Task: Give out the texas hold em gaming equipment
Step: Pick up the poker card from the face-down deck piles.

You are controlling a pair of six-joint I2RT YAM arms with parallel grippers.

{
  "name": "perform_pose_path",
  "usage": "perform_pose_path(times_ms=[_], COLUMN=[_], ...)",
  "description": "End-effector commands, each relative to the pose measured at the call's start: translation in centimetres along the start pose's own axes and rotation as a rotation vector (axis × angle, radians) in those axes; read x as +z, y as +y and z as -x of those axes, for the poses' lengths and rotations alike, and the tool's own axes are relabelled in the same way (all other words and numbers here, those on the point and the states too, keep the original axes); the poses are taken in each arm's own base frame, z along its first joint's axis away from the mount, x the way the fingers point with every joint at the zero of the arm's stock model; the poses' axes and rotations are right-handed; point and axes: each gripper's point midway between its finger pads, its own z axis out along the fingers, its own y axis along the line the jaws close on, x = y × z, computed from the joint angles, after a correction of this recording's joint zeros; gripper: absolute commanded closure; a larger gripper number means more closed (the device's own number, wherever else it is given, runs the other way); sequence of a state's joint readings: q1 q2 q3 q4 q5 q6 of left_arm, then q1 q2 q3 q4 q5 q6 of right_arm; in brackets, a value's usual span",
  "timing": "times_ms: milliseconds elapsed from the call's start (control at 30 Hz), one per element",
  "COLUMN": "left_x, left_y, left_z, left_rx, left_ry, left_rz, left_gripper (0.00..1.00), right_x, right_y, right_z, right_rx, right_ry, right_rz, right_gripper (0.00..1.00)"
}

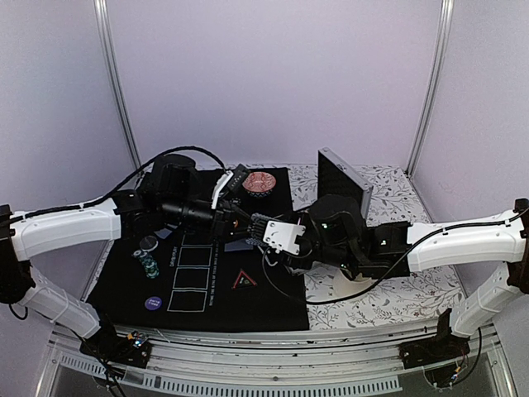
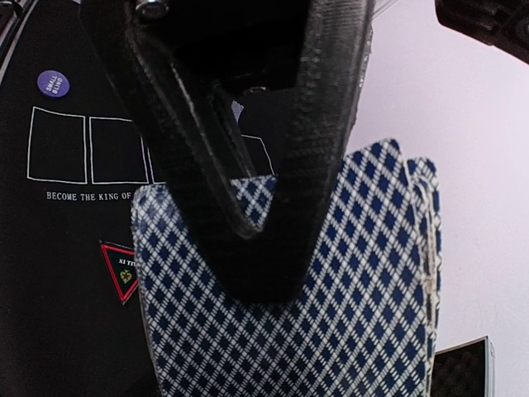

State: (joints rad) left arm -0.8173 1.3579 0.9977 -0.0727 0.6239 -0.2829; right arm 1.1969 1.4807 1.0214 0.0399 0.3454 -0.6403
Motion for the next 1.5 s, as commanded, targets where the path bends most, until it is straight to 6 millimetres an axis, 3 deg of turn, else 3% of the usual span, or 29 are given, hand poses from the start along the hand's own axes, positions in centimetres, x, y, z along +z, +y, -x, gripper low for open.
perform_pose_path(times_ms=[0, 333, 633, 867, 1033, 1233, 1367, 1467], left_x=[-0.4, -1.5, -1.9, -2.2, -3.3, -6.2, -5.6, -5.0], left_y=[0.6, 2.4, 0.8, -0.1, 0.1, -0.8, -1.4, -1.1], left_z=[0.2, 0.6, 1.1, 1.5, 2.0, 3.4, 2.2, 1.9], left_rx=[0.016, 0.022, 0.041, 0.048, 0.05, 0.07, 0.053, 0.045], left_ry=[0.006, -0.005, -0.028, -0.04, -0.059, -0.146, -0.127, -0.107], left_rz=[0.067, 0.2, 0.129, 0.101, 0.142, 0.176, 0.116, 0.11], left_gripper=[0.8, 0.63, 0.5, 0.31, 0.27, 0.29, 0.46, 0.53], right_x=[-0.2, -0.3, -0.4, -0.5, -0.6, -0.8, -0.8, -0.7], right_y=[-0.8, -0.9, -0.9, -0.8, -0.8, -1.0, -1.0, -0.9], right_z=[-0.1, -0.1, 0.1, 0.1, 0.1, 0.2, 0.1, 0.1], right_rx=[0.022, 0.023, 0.026, 0.026, 0.025, 0.026, 0.037, 0.038], right_ry=[-0.003, -0.003, -0.015, -0.015, -0.011, -0.017, -0.014, -0.014], right_rz=[-0.037, -0.039, -0.035, -0.028, -0.022, -0.024, -0.023, -0.02], right_gripper=[0.46, 0.45, 0.48, 0.5, 0.51, 0.51, 0.52, 0.52])
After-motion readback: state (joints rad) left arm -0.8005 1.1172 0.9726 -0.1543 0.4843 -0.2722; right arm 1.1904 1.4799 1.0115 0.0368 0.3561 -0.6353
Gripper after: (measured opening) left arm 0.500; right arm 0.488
